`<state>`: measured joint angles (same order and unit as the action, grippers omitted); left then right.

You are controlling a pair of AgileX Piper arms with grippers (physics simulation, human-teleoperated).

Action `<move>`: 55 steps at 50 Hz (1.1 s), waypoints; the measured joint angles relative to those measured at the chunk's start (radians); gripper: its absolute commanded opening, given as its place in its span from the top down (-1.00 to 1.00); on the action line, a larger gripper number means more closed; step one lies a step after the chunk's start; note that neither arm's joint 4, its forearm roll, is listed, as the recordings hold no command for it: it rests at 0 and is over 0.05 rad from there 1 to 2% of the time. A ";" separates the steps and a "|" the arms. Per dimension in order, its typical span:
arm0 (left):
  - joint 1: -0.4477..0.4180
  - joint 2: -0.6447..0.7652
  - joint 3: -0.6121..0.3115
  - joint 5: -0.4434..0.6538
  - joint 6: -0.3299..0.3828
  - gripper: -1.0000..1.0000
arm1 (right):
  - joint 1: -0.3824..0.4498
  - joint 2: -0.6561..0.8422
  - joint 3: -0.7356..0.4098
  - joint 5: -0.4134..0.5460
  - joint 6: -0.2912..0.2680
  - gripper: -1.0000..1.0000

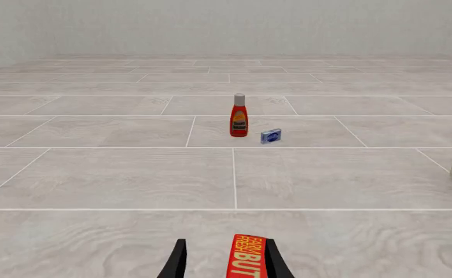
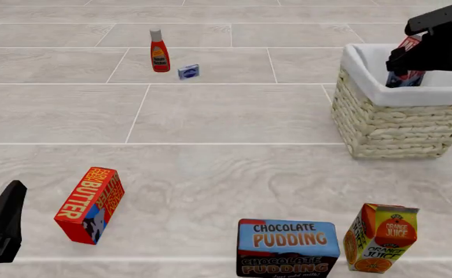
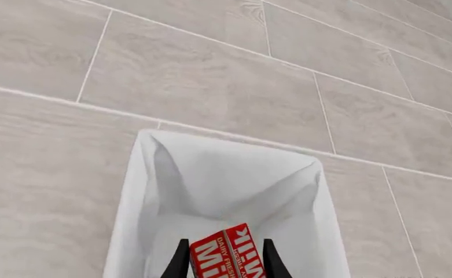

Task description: Pick the milk and place it in the basket.

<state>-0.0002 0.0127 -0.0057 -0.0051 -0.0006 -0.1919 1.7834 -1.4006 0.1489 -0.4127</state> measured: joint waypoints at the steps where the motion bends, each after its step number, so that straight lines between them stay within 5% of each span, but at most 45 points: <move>1: 0.000 0.000 0.000 0.000 0.000 -1.00 | -0.001 0.005 -0.002 0.000 0.000 1.00; 52: 0.000 0.000 0.000 0.000 0.000 -1.00 | -0.003 0.153 -0.116 0.025 -0.012 1.00; 53: 0.000 0.000 0.000 0.000 0.000 -1.00 | -0.003 0.154 -0.117 0.026 -0.012 -1.00; 55: 0.000 0.000 0.000 0.000 0.000 -1.00 | -0.004 0.153 -0.122 0.026 -0.007 -1.00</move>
<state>-0.0002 0.0127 -0.0057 -0.0051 -0.0005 -0.1960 1.9366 -1.5221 0.1752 -0.4199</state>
